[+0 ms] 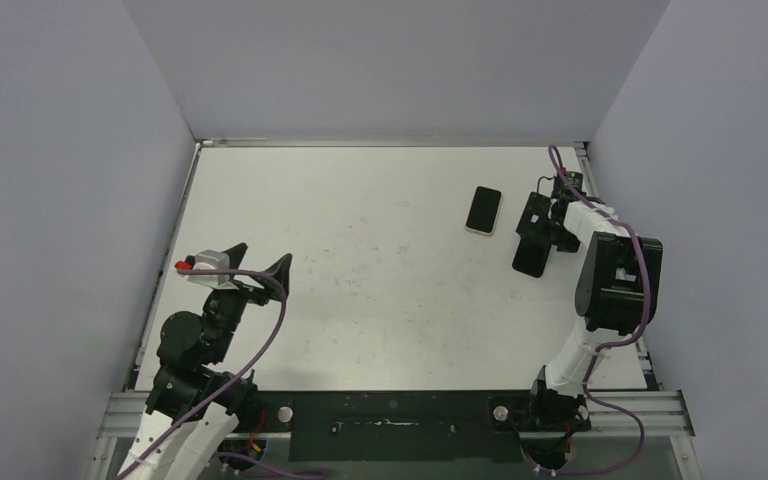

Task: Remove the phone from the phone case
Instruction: Pick up the phone at the center of the board.

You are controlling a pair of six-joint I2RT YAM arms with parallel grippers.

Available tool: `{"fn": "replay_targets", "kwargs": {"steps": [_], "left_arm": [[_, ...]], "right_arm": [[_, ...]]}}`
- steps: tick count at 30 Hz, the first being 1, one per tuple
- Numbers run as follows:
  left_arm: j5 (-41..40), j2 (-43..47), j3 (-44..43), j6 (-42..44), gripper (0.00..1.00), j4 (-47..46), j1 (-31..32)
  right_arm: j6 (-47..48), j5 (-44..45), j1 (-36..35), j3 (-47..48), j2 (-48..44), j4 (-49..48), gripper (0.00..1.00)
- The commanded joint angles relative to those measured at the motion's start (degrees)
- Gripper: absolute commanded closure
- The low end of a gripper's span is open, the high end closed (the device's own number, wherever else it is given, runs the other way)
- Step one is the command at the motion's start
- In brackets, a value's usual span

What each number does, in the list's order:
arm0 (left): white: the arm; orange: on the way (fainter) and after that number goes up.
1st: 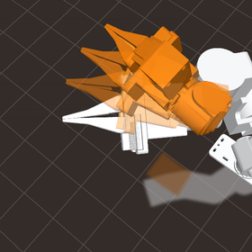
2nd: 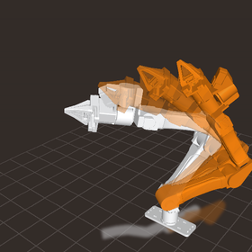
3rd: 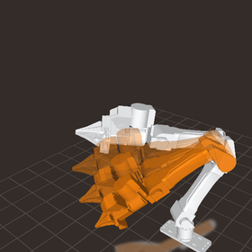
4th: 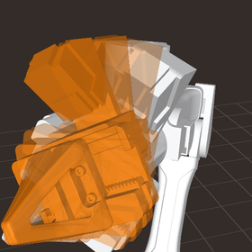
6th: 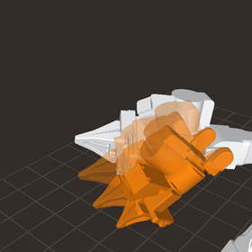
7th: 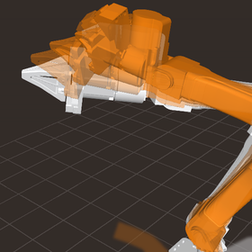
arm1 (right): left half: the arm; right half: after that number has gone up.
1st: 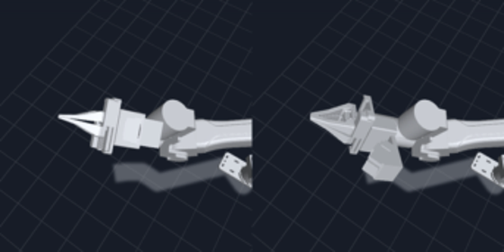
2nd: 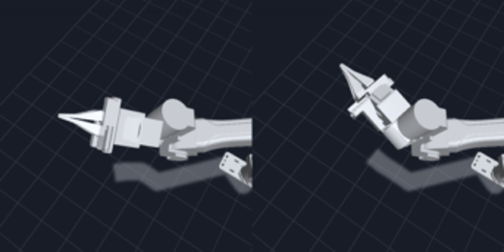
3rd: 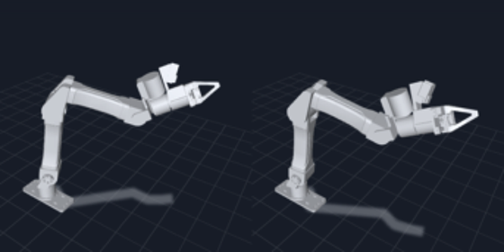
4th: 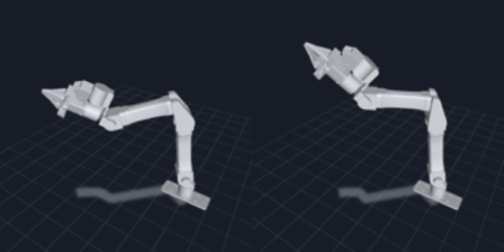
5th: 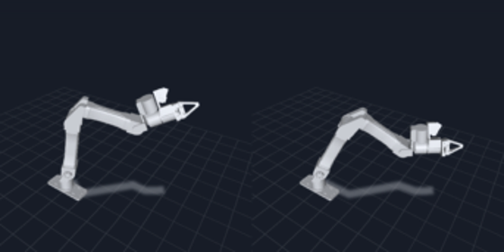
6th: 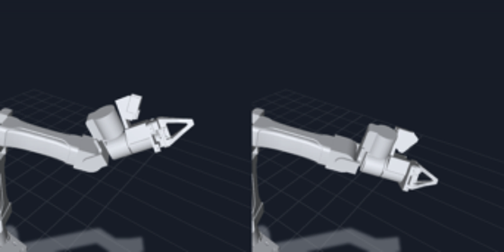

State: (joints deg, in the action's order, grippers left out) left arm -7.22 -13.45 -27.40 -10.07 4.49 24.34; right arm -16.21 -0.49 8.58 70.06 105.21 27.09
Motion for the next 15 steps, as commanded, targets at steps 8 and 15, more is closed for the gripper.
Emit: {"fn": "replay_targets", "kwargs": {"steps": [8,15], "left_arm": [[0.96,0.36,-1.6,0.04,0.03,-2.13,0.37],[1.15,0.44,-1.61,0.05,0.03,-2.12,0.45]], "right_arm": [[1.77,-4.33,-0.32,0.35,1.44,-1.69,0.0],[1.35,-2.12,-0.23,0.78,2.84,-0.67,0.0]]}}
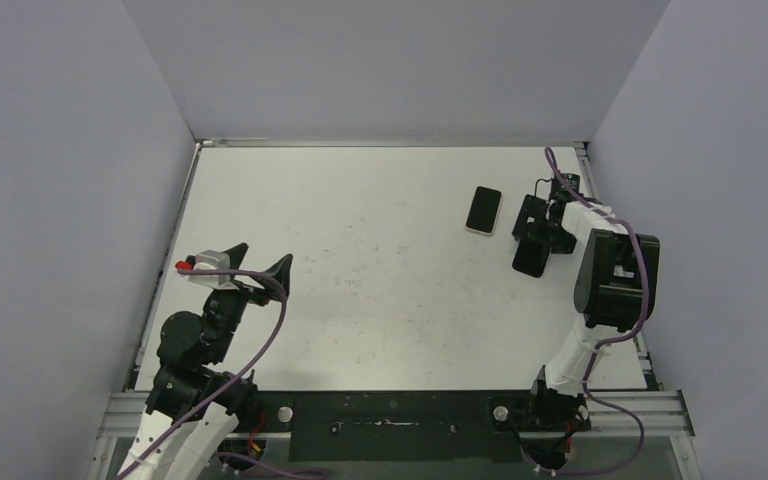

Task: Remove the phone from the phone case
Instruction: Pick up the phone at the center of the board.

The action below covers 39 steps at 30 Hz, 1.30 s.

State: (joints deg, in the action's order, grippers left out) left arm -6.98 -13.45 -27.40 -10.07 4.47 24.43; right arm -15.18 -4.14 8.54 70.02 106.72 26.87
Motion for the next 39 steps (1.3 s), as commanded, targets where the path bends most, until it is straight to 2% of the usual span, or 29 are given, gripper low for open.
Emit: {"fn": "replay_targets", "kwargs": {"steps": [1,9,15,21,24,27,30,34,39], "left_arm": [[0.92,0.49,-1.55,0.05,0.03,-2.1,0.36],[1.12,0.27,-1.6,0.05,0.03,-1.95,0.36],[2.14,-1.06,-2.07,-0.42,0.03,-1.42,0.36],[4.25,-6.13,-3.74,-2.93,0.03,0.06,0.45],[5.17,-11.36,-6.19,-5.56,0.03,3.48,0.45],[6.88,-16.89,-8.71,-7.67,0.03,6.58,0.44],[11.61,-20.55,-9.42,-9.4,0.03,6.59,0.36],[17.54,-23.01,-8.84,-12.56,0.03,5.0,0.36],[19.39,-24.1,-7.19,-17.67,0.03,2.44,0.36]], "right_arm": [[0.24,2.2,-0.19,0.7,1.55,-0.26,0.0],[0.34,3.83,-0.23,-0.05,2.33,-0.16,0.0],[-0.14,0.33,-2.01,-1.31,2.01,-1.0,0.04],[-1.24,-2.27,-4.3,-4.57,-0.85,-2.34,0.24],[-1.75,-2.46,-6.13,-6.03,-2.81,-2.51,0.37],[-2.19,-2.95,-8.08,-7.37,-5.29,-2.94,0.47],[-2.77,-4.39,-11.15,-8.94,-7.73,-3.44,0.56],[-3.55,-6.3,-14.47,-11.7,-11.95,-4.33,0.64],[-5.01,-7.01,-20.13,-14.57,-16.92,-6.26,0.67]]}}
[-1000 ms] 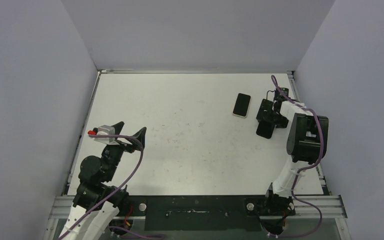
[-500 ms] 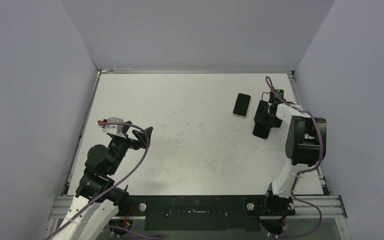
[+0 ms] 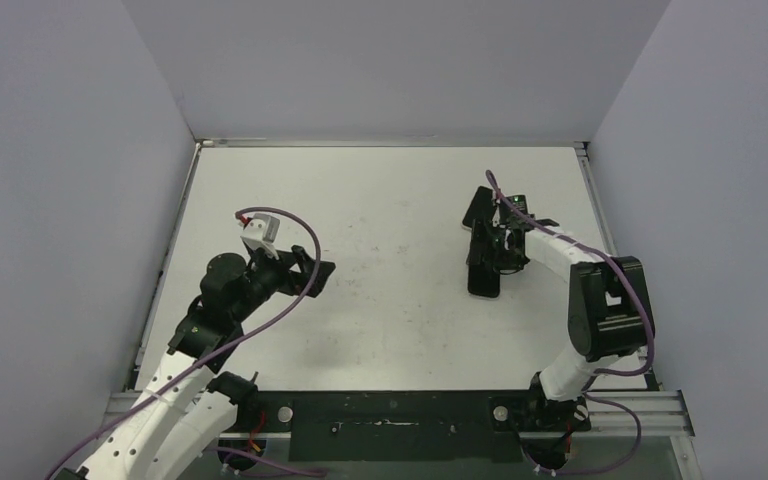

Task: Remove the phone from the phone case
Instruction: Pick up the phone at the center of the board.

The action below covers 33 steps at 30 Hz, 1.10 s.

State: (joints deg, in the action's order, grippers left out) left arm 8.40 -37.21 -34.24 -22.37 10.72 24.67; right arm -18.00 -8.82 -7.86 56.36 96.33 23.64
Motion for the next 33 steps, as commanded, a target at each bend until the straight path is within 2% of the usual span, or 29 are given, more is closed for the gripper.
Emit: {"fn": "replay_targets", "kwargs": {"steps": [1,8,14,22,29,33], "left_arm": [[4.1,-0.89,0.01,-6.42,0.04,-4.38,0.12],[8.33,-6.01,3.75,-14.17,0.07,-12.81,0.22],[11.14,-10.76,4.86,-17.44,0.11,-18.74,0.29],[14.27,-18.38,4.88,-21.25,0.13,-26.94,1.09],[16.05,-25.71,2.01,-21.54,0.14,-31.06,2.49],[17.85,-28.89,1.11,-23.29,0.18,-34.48,2.62]], "right_arm": [[-2.4,-1.95,-5.29,-1.17,-7.53,-3.33,0.67],[-2.61,-2.17,-15.88,-3.03,-14.03,-7.64,0.72],[2.68,-5.55,-22.23,-4.54,-17.81,-12.67,0.75],[9.81,-11.73,-28.08,-5.63,-21.03,-18.33,0.85],[15.34,-16.83,-30.31,-5.3,-22.43,-20.27,0.87],[17.55,-20.18,-31.25,-6.41,-22.76,-22.37,0.87]]}}
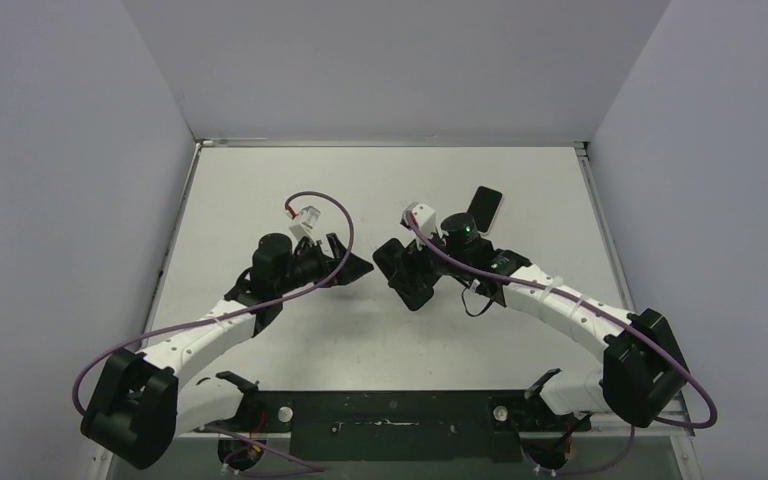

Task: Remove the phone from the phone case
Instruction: Pick up the phone at the center of the board.

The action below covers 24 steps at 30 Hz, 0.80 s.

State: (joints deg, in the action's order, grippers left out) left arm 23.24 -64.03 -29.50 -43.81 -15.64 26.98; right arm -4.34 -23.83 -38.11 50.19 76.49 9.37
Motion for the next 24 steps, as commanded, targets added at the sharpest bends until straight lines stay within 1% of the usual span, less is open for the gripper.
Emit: {"fn": "replay_targets", "kwargs": {"steps": [1,4,8,13,18,24], "left_arm": [[3.75,-2.87,-3.76,-2.41,0.2,-9.22,0.39],[7.0,-5.34,-4.43,-3.9,0.23,-12.03,0.65],[9.78,-6.8,-5.01,-4.85,0.25,-13.73,0.88],[9.59,-7.43,-5.82,-3.39,0.28,-11.67,0.88],[11.07,-8.1,-5.9,-3.17,0.45,-12.23,0.88],[13.67,-8.5,-5.92,-2.41,0.54,-11.01,0.88]], "right_arm": [[5.3,-5.66,-1.22,-0.54,-2.92,-8.59,0.87],[6.58,-7.24,-1.8,-0.63,-2.54,-8.93,0.88],[7.98,-8.58,-3.02,0.05,-1.31,-10.57,0.88],[10.0,-9.03,-4.43,2.35,0.86,-9.54,0.89],[11.29,-9.33,-5.11,3.42,1.28,-9.54,0.89],[13.26,-9.71,-5.98,5.54,1.8,-6.24,0.89]]}}
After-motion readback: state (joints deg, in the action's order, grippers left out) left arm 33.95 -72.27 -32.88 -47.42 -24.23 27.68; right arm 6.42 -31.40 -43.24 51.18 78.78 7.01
